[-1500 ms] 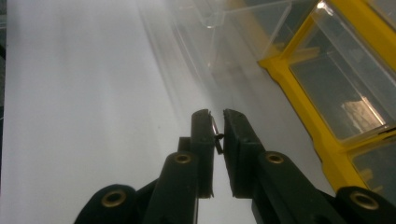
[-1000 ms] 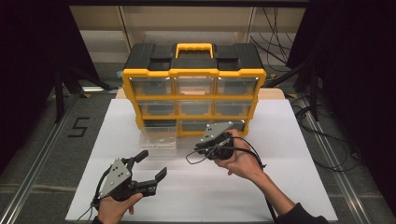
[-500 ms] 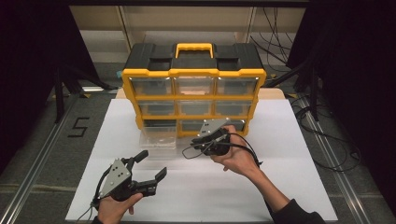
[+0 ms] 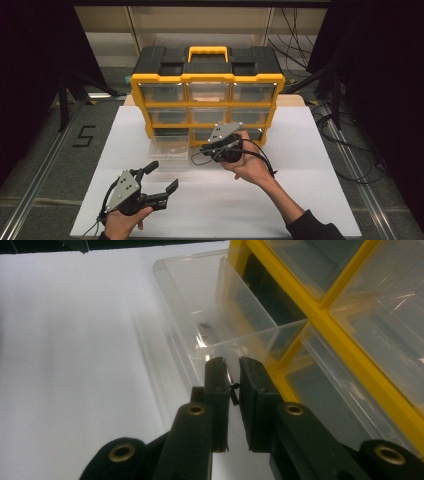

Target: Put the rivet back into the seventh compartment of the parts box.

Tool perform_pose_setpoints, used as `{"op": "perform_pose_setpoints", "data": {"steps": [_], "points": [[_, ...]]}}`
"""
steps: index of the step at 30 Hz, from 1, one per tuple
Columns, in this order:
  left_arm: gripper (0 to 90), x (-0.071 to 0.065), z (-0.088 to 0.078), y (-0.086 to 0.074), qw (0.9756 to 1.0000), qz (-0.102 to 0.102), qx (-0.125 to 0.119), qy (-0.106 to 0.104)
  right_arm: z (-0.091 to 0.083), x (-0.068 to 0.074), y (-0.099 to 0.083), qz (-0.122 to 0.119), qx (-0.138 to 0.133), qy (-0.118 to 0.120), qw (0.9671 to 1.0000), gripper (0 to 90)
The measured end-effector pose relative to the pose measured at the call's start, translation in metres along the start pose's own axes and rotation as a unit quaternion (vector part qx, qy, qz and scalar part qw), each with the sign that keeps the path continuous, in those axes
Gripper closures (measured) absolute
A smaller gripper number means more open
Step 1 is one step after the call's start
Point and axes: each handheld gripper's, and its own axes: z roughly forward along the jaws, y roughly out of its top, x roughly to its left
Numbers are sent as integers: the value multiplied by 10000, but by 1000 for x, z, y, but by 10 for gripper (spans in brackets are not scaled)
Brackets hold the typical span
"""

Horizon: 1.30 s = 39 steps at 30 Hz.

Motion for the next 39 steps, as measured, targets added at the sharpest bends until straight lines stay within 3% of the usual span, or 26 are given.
{"op": "perform_pose_setpoints", "data": {"steps": [25, 39], "points": [[158, 0, 0, 0, 10000, -6, -5, -2, 10, -3, 18, 34, -296, -12, 9996, 829], [158, 1, 0, 0, 10000, 4, -4, 8, 31, 1, 31, 22, -319, 106, 9994, 829]]}}
